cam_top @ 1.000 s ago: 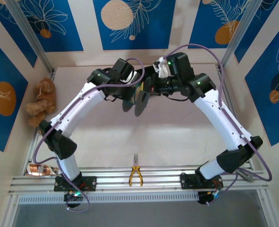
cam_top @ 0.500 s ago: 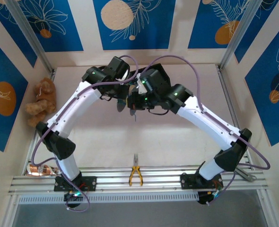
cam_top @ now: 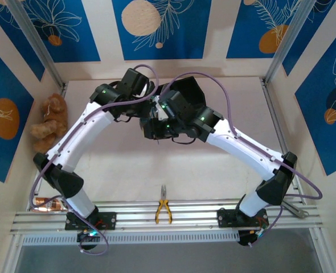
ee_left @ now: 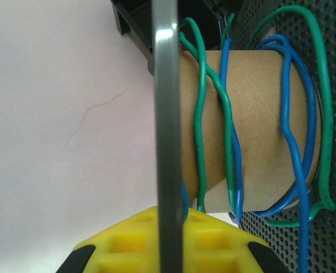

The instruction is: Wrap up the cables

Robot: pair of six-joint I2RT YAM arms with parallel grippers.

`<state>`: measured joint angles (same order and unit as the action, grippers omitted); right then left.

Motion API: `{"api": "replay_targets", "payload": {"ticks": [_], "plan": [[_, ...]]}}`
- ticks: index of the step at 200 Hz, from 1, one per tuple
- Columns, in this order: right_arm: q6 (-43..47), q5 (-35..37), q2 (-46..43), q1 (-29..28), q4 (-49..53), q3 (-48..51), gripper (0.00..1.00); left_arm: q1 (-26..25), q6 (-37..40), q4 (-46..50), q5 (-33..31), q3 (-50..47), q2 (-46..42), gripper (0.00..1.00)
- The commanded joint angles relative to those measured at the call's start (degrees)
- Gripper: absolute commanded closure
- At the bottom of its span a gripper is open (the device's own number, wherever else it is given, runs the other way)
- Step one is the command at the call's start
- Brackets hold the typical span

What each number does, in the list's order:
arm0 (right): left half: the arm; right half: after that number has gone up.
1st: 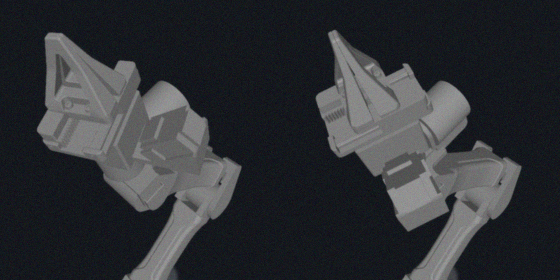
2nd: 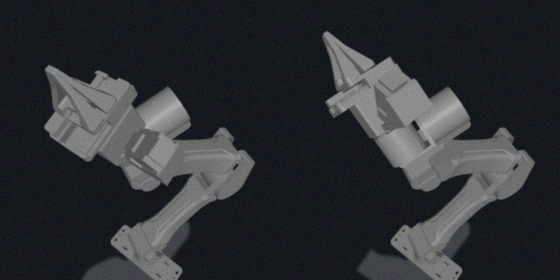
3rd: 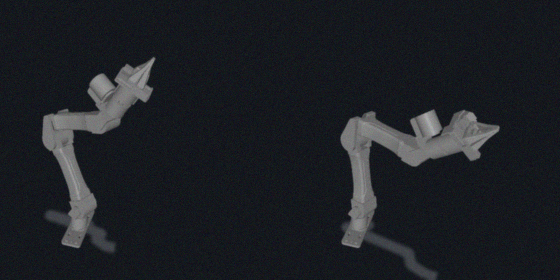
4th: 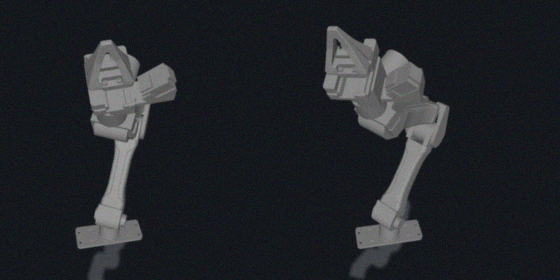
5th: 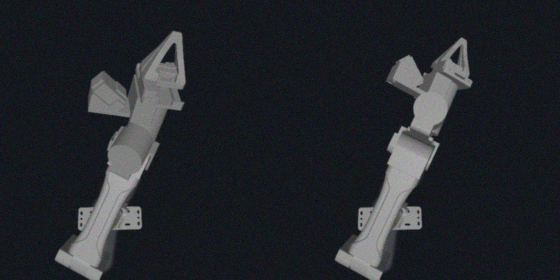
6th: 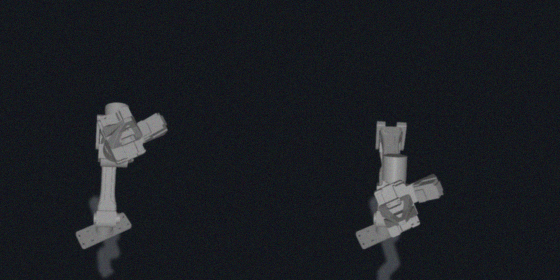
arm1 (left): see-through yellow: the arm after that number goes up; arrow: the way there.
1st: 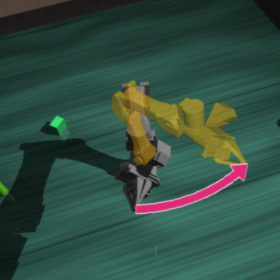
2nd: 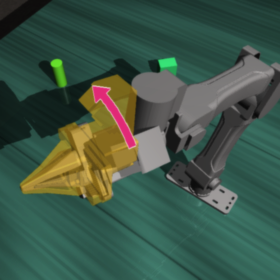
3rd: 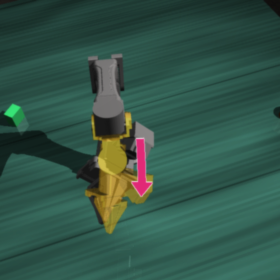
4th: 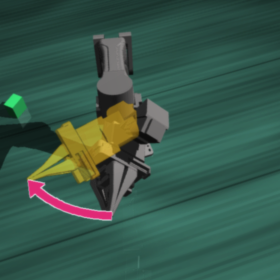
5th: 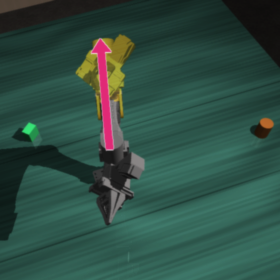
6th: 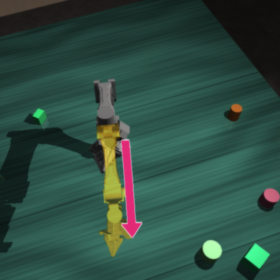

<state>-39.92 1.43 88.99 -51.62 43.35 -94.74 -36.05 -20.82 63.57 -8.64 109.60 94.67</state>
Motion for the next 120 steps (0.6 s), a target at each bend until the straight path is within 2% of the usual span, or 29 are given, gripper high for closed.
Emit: {"api": "replay_targets", "payload": {"ticks": [1,54,90,120], "plan": [[0.4,-5.2,-4.1,1.3,-0.3,0.5,0.73,0.8,-1.6,-8.2,0.3,-0.2,-4.2,1.00],[-3.7,-15.2,-11.2,6.2,-11.6,13.5,0.63,1.0,-3.1,-10.9,0.8,-1.8,-7.3,1.00],[-5.0,-18.4,-13.9,8.2,-15.8,18.7,0.63,1.3,-4.0,-12.1,3.5,-1.9,-7.9,1.00],[-6.3,-21.0,-15.0,9.5,-19.0,21.2,0.69,1.3,-4.4,-12.4,4.4,-2.4,-8.3,1.00]]}}
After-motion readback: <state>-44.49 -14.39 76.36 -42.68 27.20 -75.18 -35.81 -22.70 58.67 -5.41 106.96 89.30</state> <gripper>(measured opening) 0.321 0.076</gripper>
